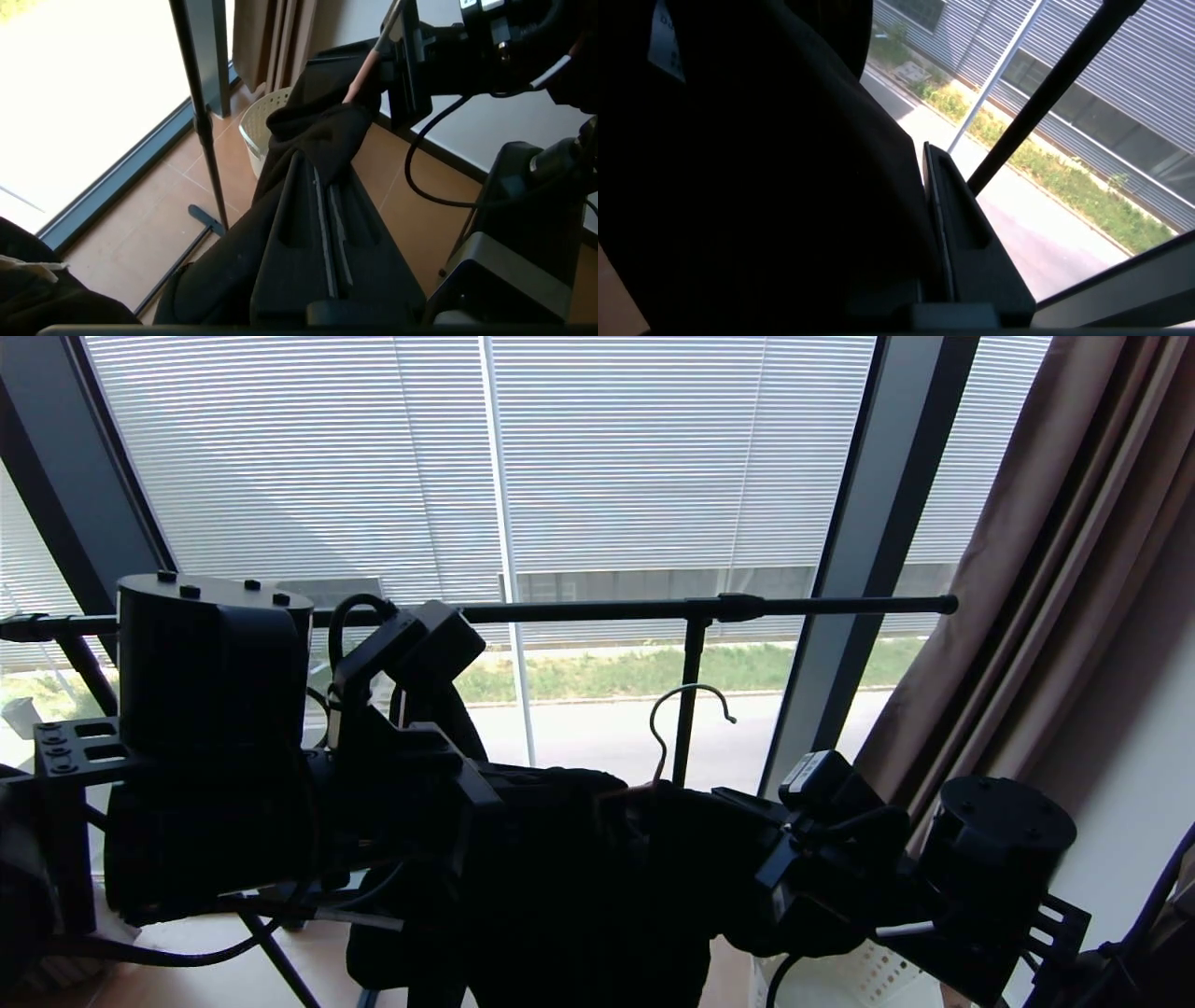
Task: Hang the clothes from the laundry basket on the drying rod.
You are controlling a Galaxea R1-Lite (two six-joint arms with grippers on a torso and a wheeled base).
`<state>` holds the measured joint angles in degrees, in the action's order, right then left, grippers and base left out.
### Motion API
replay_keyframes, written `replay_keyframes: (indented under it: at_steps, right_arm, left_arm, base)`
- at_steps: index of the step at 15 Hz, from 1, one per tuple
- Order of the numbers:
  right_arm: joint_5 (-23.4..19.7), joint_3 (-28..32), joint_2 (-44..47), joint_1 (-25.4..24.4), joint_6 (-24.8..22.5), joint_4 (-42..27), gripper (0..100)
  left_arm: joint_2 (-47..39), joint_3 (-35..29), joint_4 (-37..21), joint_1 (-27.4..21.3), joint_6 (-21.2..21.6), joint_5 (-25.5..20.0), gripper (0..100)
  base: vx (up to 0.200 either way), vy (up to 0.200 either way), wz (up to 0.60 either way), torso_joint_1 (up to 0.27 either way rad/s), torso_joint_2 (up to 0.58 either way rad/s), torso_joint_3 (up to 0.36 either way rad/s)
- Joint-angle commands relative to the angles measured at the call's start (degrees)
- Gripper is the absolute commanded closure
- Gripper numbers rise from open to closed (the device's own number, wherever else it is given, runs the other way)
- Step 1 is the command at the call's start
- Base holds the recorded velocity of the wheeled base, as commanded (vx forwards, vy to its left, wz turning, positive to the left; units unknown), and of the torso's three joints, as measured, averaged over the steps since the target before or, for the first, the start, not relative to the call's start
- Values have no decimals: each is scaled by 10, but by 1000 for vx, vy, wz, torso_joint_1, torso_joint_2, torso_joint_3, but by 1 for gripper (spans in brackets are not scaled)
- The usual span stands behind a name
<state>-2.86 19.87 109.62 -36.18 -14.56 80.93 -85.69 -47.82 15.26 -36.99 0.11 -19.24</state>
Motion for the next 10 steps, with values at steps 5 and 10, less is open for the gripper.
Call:
replay_keyframes:
  at_steps: [5, 10]
  right_arm:
    - [0, 0, -2, 0, 1, 0, 100]
    - [-1, 1, 0, 1, 1, 0, 100]
  left_arm:
    - [6, 2, 0, -1, 2, 0, 100]
    - [16, 4, -1, 2, -3, 1, 0]
  base:
    - [0, 0, 0, 0, 0, 0]
    - [0, 0, 0, 0, 0, 0]
